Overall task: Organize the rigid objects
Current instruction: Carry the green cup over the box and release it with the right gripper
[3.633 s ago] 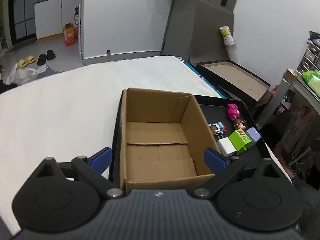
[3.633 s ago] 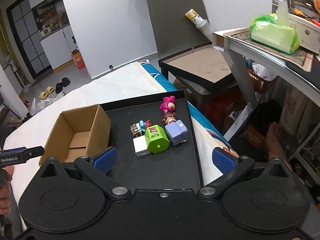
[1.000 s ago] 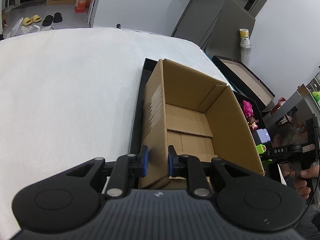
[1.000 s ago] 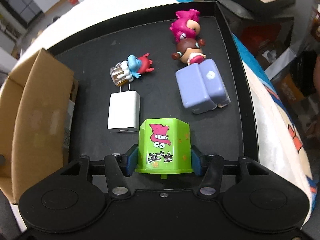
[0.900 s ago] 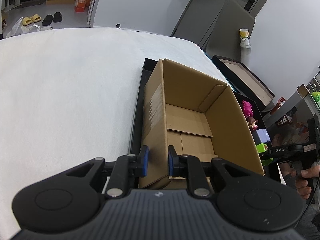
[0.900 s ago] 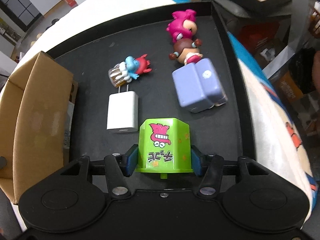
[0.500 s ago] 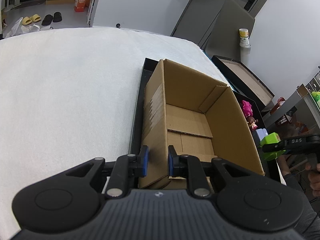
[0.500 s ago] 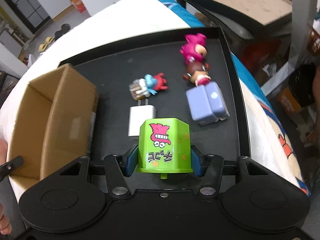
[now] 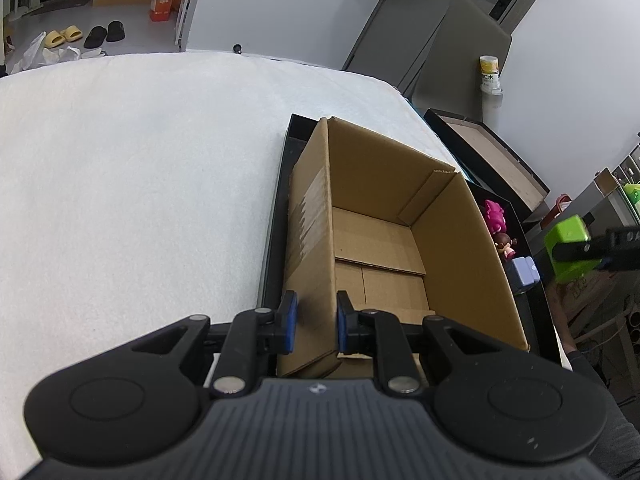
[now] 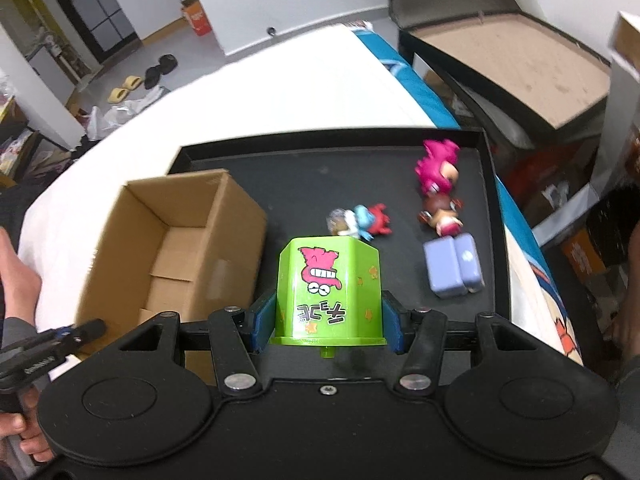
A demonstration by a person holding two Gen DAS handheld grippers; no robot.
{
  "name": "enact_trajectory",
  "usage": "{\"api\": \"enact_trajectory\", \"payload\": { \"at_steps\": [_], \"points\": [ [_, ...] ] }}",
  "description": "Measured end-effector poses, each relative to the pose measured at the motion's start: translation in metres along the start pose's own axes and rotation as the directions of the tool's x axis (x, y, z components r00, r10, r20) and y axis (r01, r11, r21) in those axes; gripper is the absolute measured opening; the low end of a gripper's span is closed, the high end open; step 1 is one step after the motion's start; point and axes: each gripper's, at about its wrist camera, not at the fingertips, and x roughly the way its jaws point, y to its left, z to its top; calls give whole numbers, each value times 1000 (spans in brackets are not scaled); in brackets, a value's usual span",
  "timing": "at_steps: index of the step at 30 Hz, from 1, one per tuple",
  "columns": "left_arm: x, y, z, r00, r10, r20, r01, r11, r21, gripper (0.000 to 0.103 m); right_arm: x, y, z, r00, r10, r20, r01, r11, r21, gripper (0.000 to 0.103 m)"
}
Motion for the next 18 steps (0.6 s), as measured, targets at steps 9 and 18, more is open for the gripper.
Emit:
{"api": "enact_trajectory", "payload": {
  "at_steps": [9, 18],
  "points": [
    [1, 2, 1, 1000, -5, -6, 5, 1000, -6, 18, -13, 35, 18, 998, 51, 28, -50, 997, -56, 52],
    [1, 1, 1, 1000, -5, -6, 5, 1000, -4, 18, -8, 70, 30, 995, 100, 30, -96, 990, -108, 52]
  ]
}}
